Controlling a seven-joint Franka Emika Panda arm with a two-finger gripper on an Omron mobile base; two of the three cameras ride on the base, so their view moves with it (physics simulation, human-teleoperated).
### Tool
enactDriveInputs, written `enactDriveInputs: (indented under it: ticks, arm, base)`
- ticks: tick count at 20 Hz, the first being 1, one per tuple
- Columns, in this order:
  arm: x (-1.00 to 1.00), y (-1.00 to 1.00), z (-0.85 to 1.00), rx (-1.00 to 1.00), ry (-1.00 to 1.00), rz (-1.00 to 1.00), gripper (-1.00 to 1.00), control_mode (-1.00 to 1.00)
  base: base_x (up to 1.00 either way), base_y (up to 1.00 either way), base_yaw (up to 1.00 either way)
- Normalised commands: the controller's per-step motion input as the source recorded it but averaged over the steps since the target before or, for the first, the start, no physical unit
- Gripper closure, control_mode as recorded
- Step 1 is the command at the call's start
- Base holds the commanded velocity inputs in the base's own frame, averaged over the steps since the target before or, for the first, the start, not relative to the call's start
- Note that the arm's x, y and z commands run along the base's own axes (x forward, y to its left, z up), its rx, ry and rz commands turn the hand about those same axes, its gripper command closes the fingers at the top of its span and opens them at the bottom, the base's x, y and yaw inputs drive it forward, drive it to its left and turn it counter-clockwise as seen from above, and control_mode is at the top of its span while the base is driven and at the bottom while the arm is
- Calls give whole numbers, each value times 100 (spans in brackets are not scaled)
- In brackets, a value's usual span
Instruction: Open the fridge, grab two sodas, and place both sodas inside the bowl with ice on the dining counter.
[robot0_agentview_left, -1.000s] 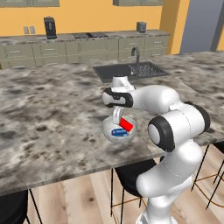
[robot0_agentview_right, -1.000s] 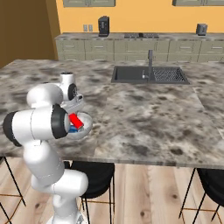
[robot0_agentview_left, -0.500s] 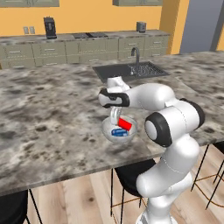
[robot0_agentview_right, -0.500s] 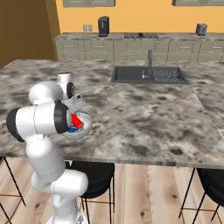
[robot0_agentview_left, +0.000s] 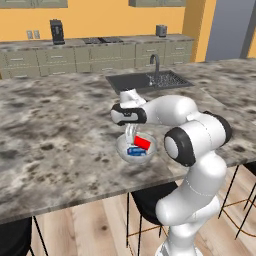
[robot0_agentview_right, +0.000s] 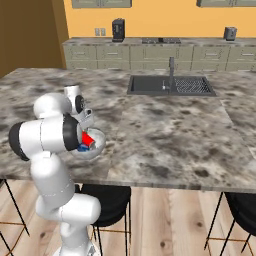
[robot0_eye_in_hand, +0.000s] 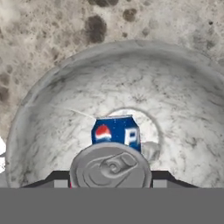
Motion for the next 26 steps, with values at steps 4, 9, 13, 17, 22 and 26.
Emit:
enactDriveInputs:
  ticks: [4,9,13,17,22,26]
  arm:
    - [-25,0,5,0,-6,1,-100,-100]
    - [-41,0,36,0,-14,0,-100,-100]
    - [-51,0,41,0,-15,0,-100,-100]
    - [-47,-2,40,0,-12,0,-100,-100]
    - [-66,-5,28,0,-15,0,-100,-100]
    - [-89,-10,36,2,-16,-3,-100,-100]
  base:
    - [0,0,0]
    - [0,0,0]
    - [0,0,0]
    - [0,0,0]
    - [0,0,0]
    - [0,0,0]
